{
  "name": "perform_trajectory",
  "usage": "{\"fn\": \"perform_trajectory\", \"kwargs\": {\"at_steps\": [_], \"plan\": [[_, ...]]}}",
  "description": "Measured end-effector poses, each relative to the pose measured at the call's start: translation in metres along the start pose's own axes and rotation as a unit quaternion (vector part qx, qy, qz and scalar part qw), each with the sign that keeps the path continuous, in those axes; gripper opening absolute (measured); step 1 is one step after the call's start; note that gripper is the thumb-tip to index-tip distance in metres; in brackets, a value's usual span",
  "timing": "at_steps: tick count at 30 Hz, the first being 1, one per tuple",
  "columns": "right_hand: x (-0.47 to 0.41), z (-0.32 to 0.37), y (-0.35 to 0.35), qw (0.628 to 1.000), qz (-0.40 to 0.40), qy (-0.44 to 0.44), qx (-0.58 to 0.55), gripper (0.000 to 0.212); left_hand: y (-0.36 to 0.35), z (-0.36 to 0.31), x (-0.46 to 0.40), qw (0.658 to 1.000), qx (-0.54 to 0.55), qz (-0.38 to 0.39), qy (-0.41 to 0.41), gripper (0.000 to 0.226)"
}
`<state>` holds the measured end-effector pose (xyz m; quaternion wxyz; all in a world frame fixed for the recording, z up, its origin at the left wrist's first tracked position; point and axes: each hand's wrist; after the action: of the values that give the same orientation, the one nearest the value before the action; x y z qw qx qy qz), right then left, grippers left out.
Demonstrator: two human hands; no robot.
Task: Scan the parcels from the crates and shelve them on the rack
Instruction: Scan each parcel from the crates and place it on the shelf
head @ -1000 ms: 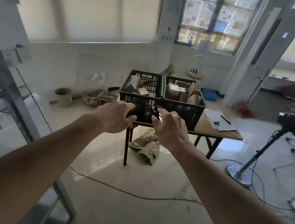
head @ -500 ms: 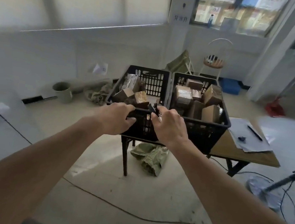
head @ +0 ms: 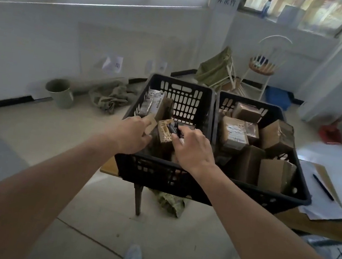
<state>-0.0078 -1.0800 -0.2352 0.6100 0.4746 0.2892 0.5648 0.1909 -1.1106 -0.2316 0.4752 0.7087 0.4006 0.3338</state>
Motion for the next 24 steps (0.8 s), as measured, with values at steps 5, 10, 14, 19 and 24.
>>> {"fn": "perform_trajectory", "kwargs": {"at_steps": [5, 10, 14, 19, 24], "plan": [[-0.059, 0.025, -0.017, 1.0, 0.021, -0.013, 0.003, 0.053, -0.004, 0.053, -0.048, 0.998, -0.005, 0.036, 0.047, 0.035], [-0.099, 0.041, -0.032, 0.999, 0.047, -0.005, 0.006, 0.053, -0.017, 0.085, -0.077, 0.995, 0.008, 0.074, 0.059, 0.037], [-0.122, 0.041, -0.041, 0.998, 0.057, 0.004, 0.009, 0.053, -0.028, 0.094, -0.087, 0.993, 0.062, 0.087, 0.056, 0.033], [-0.139, 0.031, -0.044, 0.997, 0.072, 0.006, 0.009, 0.053, -0.035, 0.088, -0.098, 0.99, 0.059, 0.113, 0.067, 0.044], [-0.152, 0.02, -0.046, 0.996, 0.082, 0.017, 0.009, 0.054, -0.04, 0.08, -0.109, 0.987, 0.024, 0.084, 0.134, 0.075]]}}
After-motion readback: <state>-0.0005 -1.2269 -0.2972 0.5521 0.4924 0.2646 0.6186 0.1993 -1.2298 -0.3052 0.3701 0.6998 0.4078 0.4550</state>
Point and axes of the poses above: each hand's wrist, its own x-axis away from the middle knuckle, its own y-axis out of the back of the hand, z = x × y, and after that the axes turned 13 degrees about -y, right-handed
